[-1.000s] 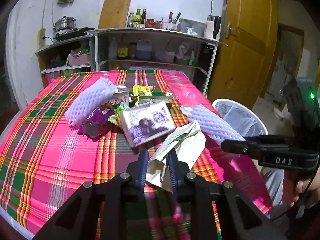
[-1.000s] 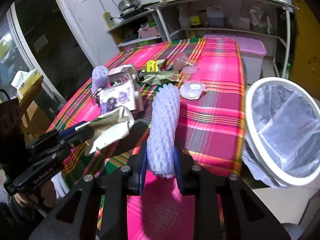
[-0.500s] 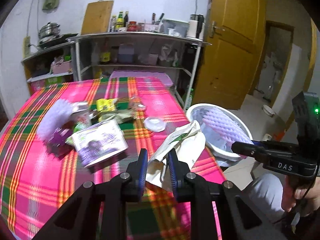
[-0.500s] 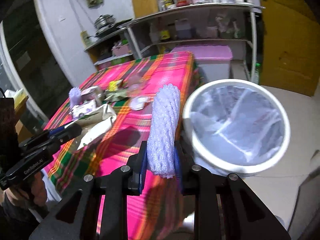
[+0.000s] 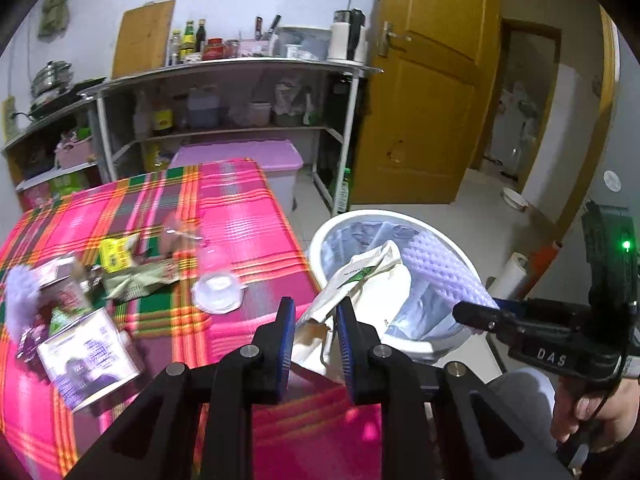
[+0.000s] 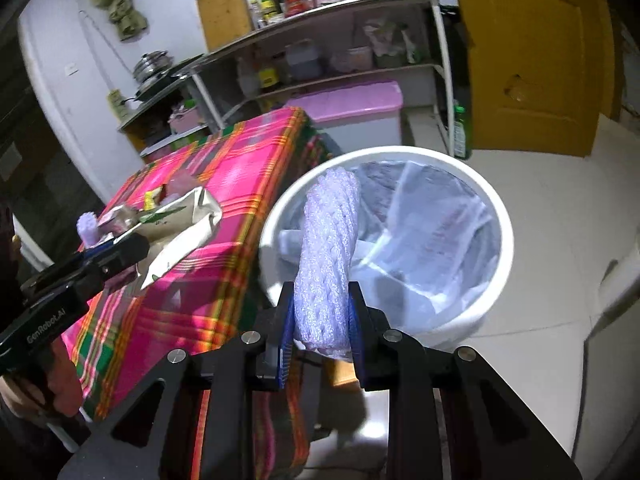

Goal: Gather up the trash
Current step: 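Carry both items over the white bin and open both tools to drop them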

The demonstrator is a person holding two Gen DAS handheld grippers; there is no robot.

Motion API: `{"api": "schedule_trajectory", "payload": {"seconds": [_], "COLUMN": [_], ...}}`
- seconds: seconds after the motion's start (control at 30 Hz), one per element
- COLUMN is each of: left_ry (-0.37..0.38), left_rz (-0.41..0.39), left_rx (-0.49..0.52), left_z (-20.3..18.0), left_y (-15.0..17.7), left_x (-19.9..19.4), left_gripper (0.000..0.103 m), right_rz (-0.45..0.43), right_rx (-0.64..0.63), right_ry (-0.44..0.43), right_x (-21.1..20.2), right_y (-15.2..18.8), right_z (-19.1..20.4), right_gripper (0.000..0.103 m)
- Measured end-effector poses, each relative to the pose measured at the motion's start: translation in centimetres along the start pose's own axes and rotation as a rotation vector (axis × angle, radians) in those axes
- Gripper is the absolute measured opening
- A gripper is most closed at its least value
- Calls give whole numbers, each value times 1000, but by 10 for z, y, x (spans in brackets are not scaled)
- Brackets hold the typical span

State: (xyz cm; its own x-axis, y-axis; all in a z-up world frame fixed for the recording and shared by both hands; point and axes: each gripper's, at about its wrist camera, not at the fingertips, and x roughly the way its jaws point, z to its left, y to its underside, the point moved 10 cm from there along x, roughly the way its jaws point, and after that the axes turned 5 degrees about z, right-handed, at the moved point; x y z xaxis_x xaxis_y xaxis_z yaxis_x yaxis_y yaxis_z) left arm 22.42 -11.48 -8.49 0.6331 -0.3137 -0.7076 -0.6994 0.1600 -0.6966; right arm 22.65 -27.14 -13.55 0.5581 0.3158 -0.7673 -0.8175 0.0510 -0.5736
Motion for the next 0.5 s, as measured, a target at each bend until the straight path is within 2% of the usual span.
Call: {"api": "schedule_trajectory", "payload": {"seconds": [0.43, 0.5], "left_ry": [45, 53], "left_rz": [102, 116], "left_rx": [35, 34], "left_z": [-36, -40], "left_y": [-10, -8], "left_x": [71, 77], "left_gripper": [24, 25], "right_rz": [60, 63], "right_rx": [60, 60], "right_ry": [39, 42], "right_x": [22, 23], "right_y": [4, 5], "right_z": [-37, -40], "right_gripper": [26, 29]}}
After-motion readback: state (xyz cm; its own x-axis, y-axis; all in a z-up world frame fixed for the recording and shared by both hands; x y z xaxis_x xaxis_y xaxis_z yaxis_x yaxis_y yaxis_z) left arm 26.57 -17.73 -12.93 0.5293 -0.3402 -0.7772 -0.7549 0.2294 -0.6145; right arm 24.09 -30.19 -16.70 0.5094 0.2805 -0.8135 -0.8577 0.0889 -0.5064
